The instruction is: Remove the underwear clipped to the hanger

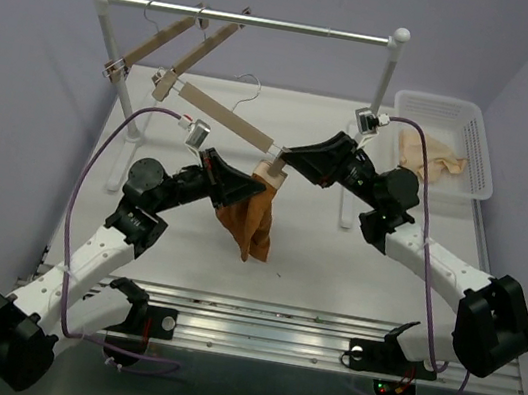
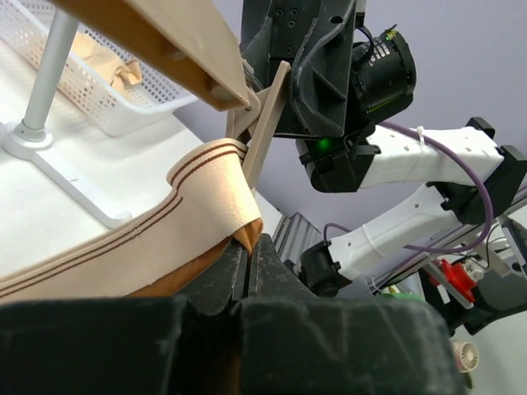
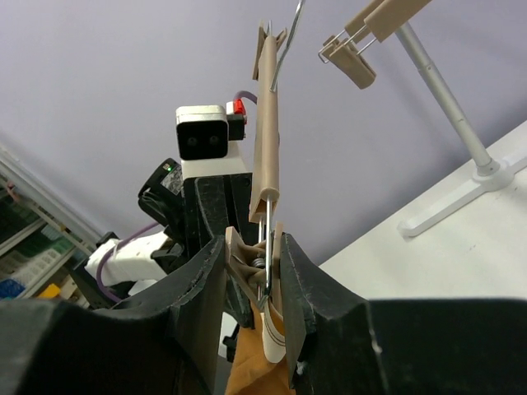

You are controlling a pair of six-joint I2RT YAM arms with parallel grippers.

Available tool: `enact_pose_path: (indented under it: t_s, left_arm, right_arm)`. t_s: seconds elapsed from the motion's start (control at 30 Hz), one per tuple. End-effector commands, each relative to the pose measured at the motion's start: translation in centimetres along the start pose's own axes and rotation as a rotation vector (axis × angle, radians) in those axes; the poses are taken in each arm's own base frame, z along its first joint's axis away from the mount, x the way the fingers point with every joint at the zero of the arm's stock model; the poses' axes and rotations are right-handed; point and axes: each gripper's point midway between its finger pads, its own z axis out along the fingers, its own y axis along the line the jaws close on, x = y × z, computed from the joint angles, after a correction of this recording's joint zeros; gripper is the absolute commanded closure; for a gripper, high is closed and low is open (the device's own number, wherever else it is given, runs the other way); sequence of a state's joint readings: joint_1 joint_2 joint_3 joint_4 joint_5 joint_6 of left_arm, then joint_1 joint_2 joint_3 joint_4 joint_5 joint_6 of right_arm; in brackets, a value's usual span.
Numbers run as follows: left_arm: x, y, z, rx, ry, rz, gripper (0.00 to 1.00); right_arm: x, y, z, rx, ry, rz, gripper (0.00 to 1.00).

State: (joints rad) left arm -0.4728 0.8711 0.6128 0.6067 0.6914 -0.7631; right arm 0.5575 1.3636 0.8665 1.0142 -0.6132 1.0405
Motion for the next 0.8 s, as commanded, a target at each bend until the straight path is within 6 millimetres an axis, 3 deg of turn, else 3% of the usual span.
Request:
enact_pose_path:
  t_s: [0.0, 0.13, 0.17, 0.33, 0.37, 0.57, 0.77]
  left_arm:
    - [-1.0, -1.5, -0.3, 0.052, -0.028, 0.065, 0.99]
    - [-1.1, -1.3, 0.1, 0.048, -0.024, 0.054, 0.91]
    - [-1.2, -1.2, 0.2, 0.048, -0.023, 0.054, 0.99]
    - [-1.8, -1.2, -0.3, 0.021, -0.076, 0.066, 1.00]
    - [-1.6, -0.5, -0.6, -0.020, -0.077, 0.050, 1.00]
    - [-1.6, 1.5, -2.3, -0.176, -0.137, 0.035, 1.00]
    - [-0.8, 3.7, -3.4, -0.312, -0.120, 0.001, 1.00]
  right_arm:
    - [-1.2, 0.7, 0.2, -0.019, -0.065, -0.007, 0.99]
    - [-1.1, 1.0, 0.4, -0.054, -0.063, 0.011, 0.99]
    - [-1.2, 0.8, 0.4, -0.038, -0.069, 0.018, 0.99]
    - [-2.3, -0.1, -0.3, 0.056, -0.139, -0.052, 0.99]
    - [-2.4, -1.0, -0.5, 0.111, -0.144, -0.047, 0.99]
    - [-3.1, -2.0, -1.1, 0.188, -0.184, -0.055, 0.99]
    - [-3.6, -2.2, -1.4, 0.203, -0.206, -0.072, 0.99]
